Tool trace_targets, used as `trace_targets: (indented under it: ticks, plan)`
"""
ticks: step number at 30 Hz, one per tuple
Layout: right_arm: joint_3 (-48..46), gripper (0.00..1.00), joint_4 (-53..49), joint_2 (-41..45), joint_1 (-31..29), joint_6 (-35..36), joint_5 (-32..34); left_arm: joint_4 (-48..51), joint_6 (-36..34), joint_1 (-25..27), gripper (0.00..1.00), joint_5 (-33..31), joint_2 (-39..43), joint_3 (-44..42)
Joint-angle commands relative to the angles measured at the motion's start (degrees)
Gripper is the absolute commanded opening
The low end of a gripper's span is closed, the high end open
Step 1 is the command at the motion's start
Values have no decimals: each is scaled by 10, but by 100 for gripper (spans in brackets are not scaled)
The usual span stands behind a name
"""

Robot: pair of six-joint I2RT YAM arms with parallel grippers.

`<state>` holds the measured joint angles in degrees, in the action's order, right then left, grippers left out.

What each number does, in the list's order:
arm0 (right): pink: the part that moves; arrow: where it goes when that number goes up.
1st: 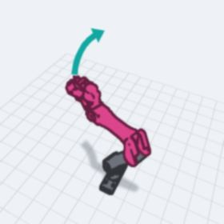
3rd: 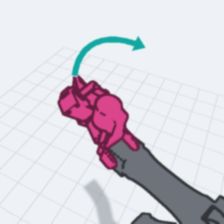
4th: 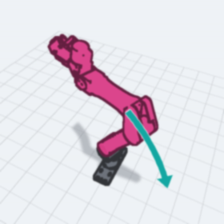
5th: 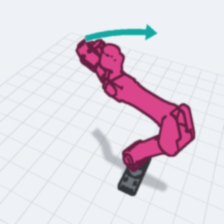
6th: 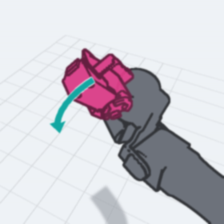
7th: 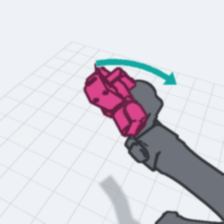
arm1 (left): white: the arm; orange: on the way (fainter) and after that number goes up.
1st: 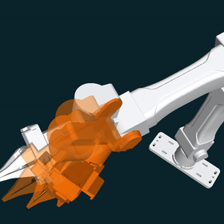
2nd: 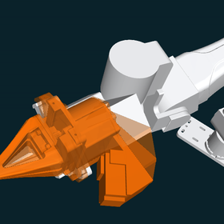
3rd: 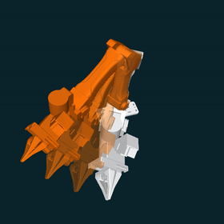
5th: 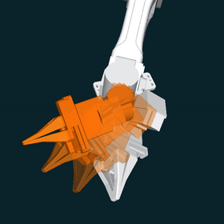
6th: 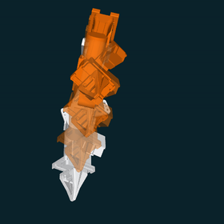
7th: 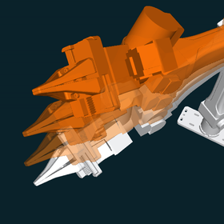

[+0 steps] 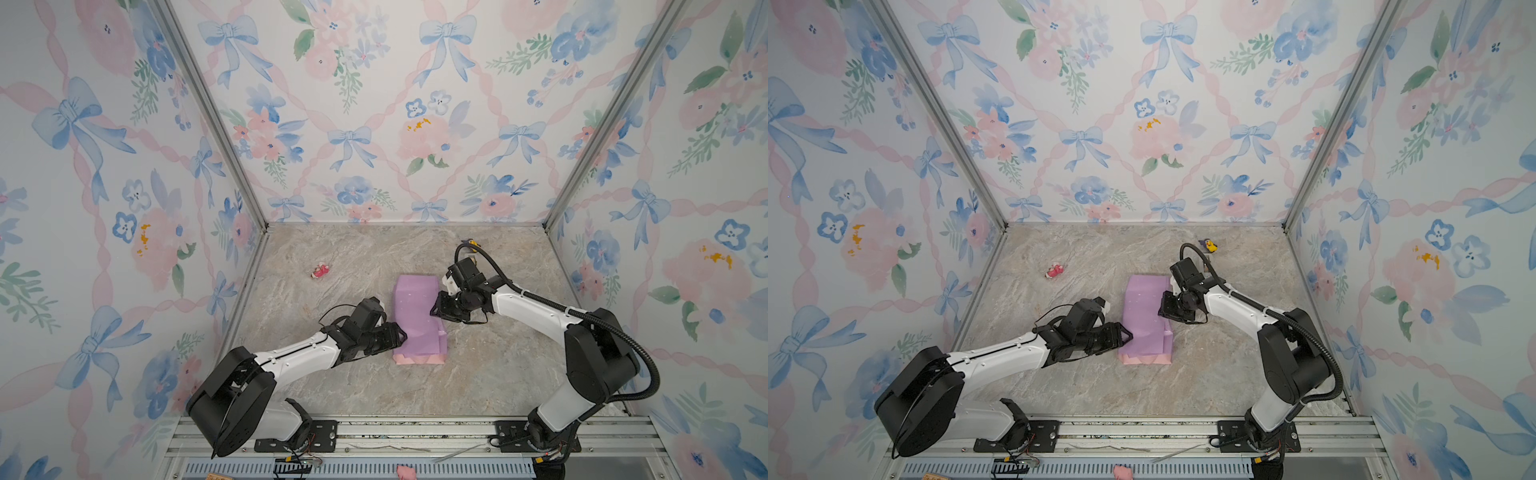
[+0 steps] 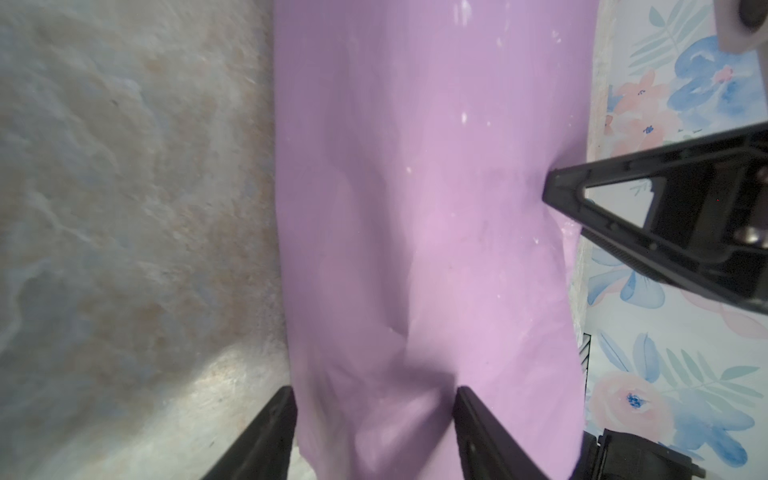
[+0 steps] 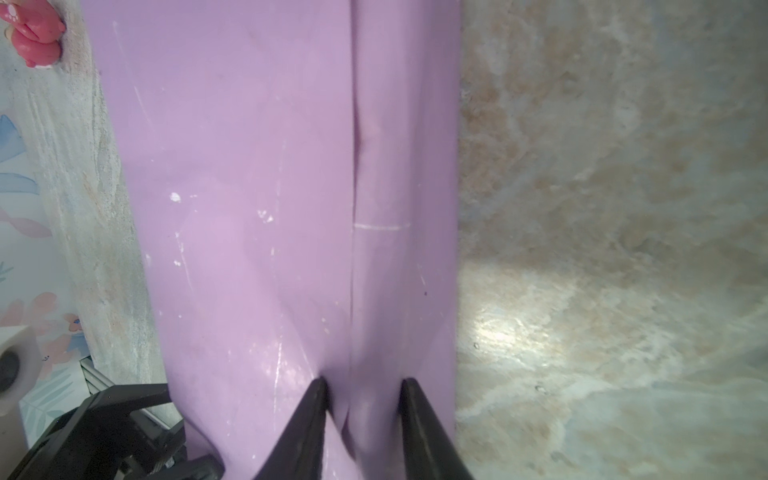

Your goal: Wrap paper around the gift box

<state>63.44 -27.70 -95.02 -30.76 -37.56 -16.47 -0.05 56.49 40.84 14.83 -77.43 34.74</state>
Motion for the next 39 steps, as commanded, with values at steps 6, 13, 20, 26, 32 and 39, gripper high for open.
trace_targets:
  ticks: [6, 13, 20, 26, 32, 39]
  plan:
    - [-24, 30, -13, 14, -2, -11, 22, 22, -7, 35, 35, -5, -24, 38]
    - [-24, 29, -16, 17, -2, -8, 27, 71, -26, 42, 48, -26, -10, 61]
    - [-24, 30, -12, 19, -2, -3, 24, 97, -58, -7, 65, -52, 12, 96]
    - [-25, 29, -10, 20, -2, 2, 19, 83, -92, -58, 69, -22, -26, 132]
    - [-30, 29, 0, 19, -3, 1, 12, 26, -92, -65, 69, 12, -99, 152]
    - [-35, 29, 23, 25, -9, -15, -9, 4, -92, -58, 46, 10, -139, 163]
